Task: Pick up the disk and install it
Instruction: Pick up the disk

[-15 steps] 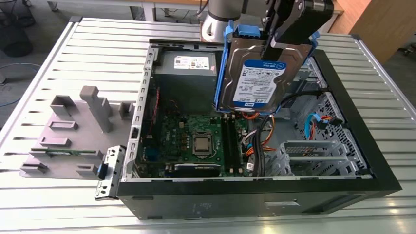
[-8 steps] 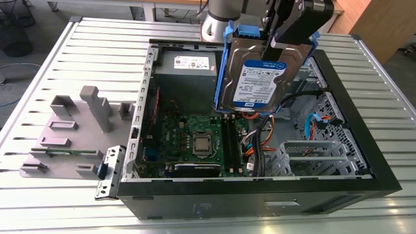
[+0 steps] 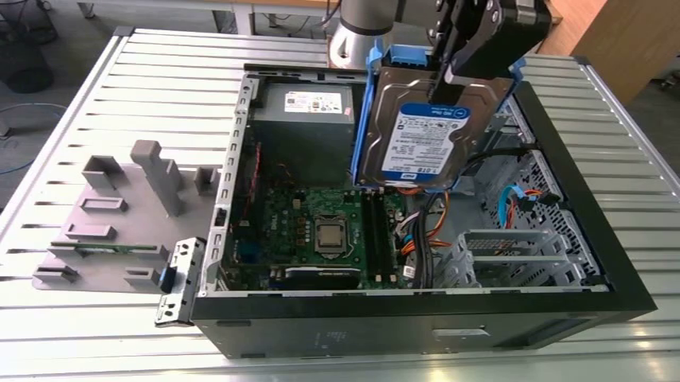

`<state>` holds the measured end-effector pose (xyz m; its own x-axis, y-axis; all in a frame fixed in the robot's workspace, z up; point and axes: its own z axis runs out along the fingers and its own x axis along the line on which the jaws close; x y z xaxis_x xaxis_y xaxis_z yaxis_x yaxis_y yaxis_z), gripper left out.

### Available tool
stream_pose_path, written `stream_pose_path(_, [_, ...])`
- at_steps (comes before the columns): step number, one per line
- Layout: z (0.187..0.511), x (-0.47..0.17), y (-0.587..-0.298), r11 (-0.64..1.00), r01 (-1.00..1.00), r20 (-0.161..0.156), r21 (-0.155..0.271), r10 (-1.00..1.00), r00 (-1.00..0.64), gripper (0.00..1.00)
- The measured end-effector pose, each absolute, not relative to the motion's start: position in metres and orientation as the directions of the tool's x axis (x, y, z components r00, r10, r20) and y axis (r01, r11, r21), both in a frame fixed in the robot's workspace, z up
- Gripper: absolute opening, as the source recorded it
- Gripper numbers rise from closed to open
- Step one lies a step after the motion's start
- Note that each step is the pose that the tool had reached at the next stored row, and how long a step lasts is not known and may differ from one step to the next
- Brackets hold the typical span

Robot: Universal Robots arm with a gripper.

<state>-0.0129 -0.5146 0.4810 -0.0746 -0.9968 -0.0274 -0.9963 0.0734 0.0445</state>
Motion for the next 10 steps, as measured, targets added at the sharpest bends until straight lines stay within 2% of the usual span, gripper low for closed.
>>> stream_pose_path(10, [0.481,-0.013,-0.526,0.073,-0.996,-0.026,0.044,-0.997,-0.075,0.35])
